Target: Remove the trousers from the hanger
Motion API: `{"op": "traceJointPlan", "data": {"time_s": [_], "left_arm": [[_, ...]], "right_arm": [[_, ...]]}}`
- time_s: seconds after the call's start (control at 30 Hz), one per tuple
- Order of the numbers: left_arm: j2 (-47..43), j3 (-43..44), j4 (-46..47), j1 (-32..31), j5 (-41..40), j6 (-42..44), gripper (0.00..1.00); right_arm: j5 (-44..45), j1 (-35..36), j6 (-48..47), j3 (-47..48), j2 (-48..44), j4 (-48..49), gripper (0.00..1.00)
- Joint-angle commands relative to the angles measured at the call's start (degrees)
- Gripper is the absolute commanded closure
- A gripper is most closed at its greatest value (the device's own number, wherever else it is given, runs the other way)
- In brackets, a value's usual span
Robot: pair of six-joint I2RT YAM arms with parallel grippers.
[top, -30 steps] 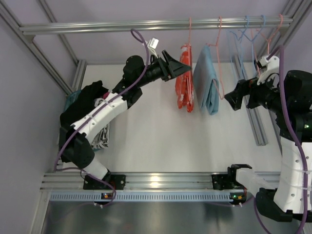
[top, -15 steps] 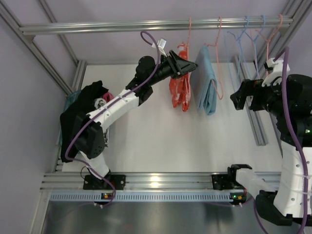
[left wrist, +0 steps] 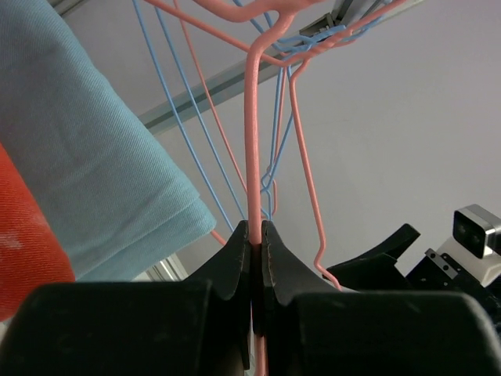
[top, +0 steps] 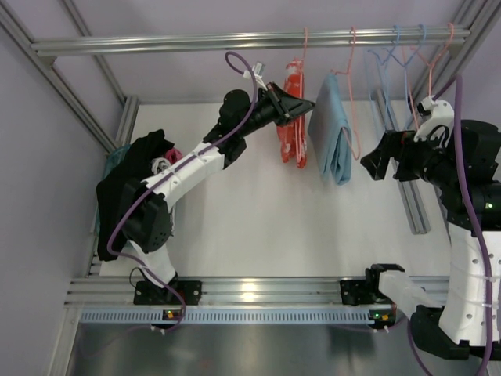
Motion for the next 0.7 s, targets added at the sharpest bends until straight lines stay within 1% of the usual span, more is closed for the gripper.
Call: {"op": "traceJointPlan", "data": {"time_s": [0.0, 0.13, 0.3, 0.43, 0.5, 0.6, 0.67], "left_arm": [[-3.9, 5.2, 12.4, -0.4, 1.6, 3.1, 1.0], [-5.6, 7.5, 12.4, -0.5, 2.9, 5.5, 1.0], [-7.9, 8.8, 12.4, -0.5, 3.3, 9.2, 1.0], [-8.7, 9.8, 12.4, -0.4, 3.1, 11.0, 1.0], [-9.1, 9.9, 12.4, -0.4, 3.1, 11.1, 1.0], [-10.5, 8.5, 12.4, -0.4, 3.0, 11.6, 1.0], [-12.0, 7.0, 12.4, -0.4, 2.5, 12.1, 1.0]], "right_arm": [[-3.1, -0.6, 1.9, 0.0, 0.7, 0.0, 0.01], [-4.1, -0.6, 4.2, 0.5, 2.2, -1.9, 0.01], [-7.5, -0.7, 3.6, 1.0, 3.3, -2.6, 0.01], [-7.8, -0.6, 2.3, 2.9, 3.4, -0.7, 0.01], [-7.6, -0.6, 1.8, 3.9, 2.9, 2.1, 0.0], [-8.3, -0.6, 2.0, 5.3, 2.4, 5.6, 0.01], [-9.7, -0.6, 2.2, 7.0, 3.6, 5.0, 0.01]]}}
